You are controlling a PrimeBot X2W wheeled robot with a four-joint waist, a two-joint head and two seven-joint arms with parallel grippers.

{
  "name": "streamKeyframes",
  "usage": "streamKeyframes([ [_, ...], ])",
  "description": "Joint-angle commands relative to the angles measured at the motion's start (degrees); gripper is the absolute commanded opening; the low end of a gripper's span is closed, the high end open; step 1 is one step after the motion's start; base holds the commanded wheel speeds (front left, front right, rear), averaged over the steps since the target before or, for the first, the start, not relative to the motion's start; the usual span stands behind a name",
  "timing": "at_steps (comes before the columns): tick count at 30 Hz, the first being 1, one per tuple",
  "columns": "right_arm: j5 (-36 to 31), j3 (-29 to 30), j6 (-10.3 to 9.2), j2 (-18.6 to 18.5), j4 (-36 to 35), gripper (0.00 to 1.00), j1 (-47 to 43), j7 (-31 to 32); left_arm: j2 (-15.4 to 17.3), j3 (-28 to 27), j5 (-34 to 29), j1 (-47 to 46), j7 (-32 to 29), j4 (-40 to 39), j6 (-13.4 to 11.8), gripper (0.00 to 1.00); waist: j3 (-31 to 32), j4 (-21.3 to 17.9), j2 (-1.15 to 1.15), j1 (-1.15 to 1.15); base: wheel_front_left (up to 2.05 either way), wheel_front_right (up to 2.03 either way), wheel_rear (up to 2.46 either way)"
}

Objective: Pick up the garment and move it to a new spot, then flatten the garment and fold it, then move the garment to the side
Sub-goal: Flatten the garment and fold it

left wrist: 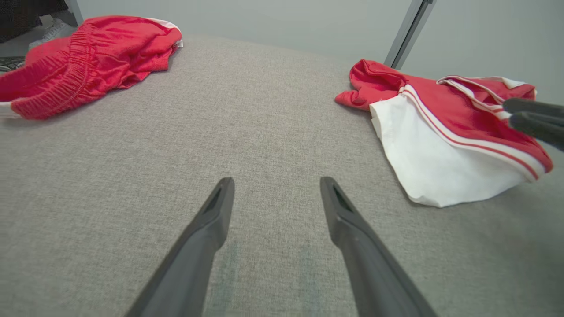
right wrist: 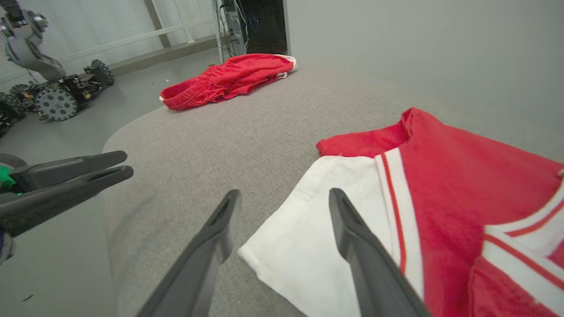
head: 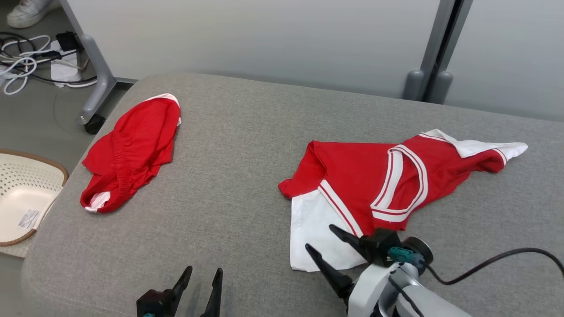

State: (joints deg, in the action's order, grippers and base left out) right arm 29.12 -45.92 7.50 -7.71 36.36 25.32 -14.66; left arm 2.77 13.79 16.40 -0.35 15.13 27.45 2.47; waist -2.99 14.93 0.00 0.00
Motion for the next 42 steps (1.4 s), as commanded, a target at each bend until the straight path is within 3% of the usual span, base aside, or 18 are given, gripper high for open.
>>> streamKeyframes([
  [1,1.21,-3.02,-0.02,-1.10,0.27,1.00,1.62,0.33,0.23,-0.07,0.32,-0.08,0.03,-0.12,-0.07,1.00,-0.37,1.16,0.00,0.00,0.00,0.00,0.00],
  [7,5.87,-18.71,-0.02,-2.62,4.20,1.00,6.99,2.19,0.22,1.28,1.62,-0.90,0.03,-0.37,-0.44,1.00,-2.29,4.69,0.00,0.00,0.00,0.00,0.00],
  [11,7.51,-22.94,-0.02,-2.82,9.00,1.00,9.33,2.99,0.20,1.77,2.58,-1.36,0.03,-0.55,-0.79,1.00,-3.38,6.04,0.00,0.00,0.00,0.00,0.00],
  [12,7.97,-23.51,-0.01,-2.73,10.13,0.80,9.54,3.03,0.21,1.87,2.71,-1.44,0.03,-0.61,-0.92,1.00,-3.61,6.30,0.00,0.00,0.00,0.00,0.00],
  [13,8.13,-24.06,-0.02,-2.67,11.18,0.49,9.98,2.97,0.21,2.02,2.89,-1.51,0.03,-0.67,-0.99,1.00,-3.83,6.50,0.00,0.00,0.00,0.00,0.00],
  [14,8.13,-24.06,-0.02,-2.67,11.18,0.49,9.98,2.97,0.21,2.02,2.89,-1.51,0.03,-0.67,-0.99,1.00,-3.83,6.50,0.00,0.00,0.00,0.00,0.00],
  [15,8.22,-24.55,-0.01,-2.61,12.17,0.37,10.26,3.00,0.22,2.08,2.87,-1.54,0.03,-0.74,-1.08,1.00,-4.05,6.63,0.00,0.00,0.00,0.00,0.00],
  [16,8.93,-25.40,-0.01,-2.48,13.50,0.07,10.22,2.83,0.22,2.16,3.24,-1.61,0.03,-0.89,-1.17,1.00,-4.44,6.71,0.00,0.00,0.00,0.00,0.00],
  [17,9.02,-25.71,-0.01,-2.52,14.05,0.00,10.35,2.59,0.23,2.12,3.36,-1.57,0.03,-1.01,-1.31,1.00,-4.63,6.60,0.00,0.00,0.00,0.00,0.00],
  [21,9.66,-25.20,-0.03,-3.21,15.29,0.00,12.23,0.45,0.21,1.65,3.45,-1.87,0.03,-1.06,-1.44,1.00,-4.96,5.35,0.00,0.00,0.00,0.00,0.00],
  [26,8.37,-17.73,-0.02,-4.54,12.64,0.00,14.79,-0.64,0.21,0.81,2.90,-1.75,0.03,-1.13,-1.44,1.00,-4.29,2.22,0.00,0.00,0.00,0.00,0.00],
  [35,-6.21,9.14,-0.01,-13.14,-4.26,0.00,11.36,-0.59,0.24,-1.04,1.50,-2.48,0.03,-1.17,-0.64,1.00,-1.82,-7.00,0.00,0.00,0.00,0.00,0.00],
  [38,-10.03,14.63,-0.02,-14.35,-8.75,0.00,10.70,-0.59,0.23,-0.86,1.53,-2.60,0.03,-1.09,-0.63,1.00,-1.25,-9.23,0.00,0.00,0.00,0.00,0.00],
  [42,-14.28,17.62,-0.02,-15.95,-14.03,0.00,10.87,-0.59,0.27,-0.77,1.37,-2.41,0.03,-0.55,-0.54,1.00,-0.87,-11.64,0.00,0.00,0.00,0.00,0.00],
])
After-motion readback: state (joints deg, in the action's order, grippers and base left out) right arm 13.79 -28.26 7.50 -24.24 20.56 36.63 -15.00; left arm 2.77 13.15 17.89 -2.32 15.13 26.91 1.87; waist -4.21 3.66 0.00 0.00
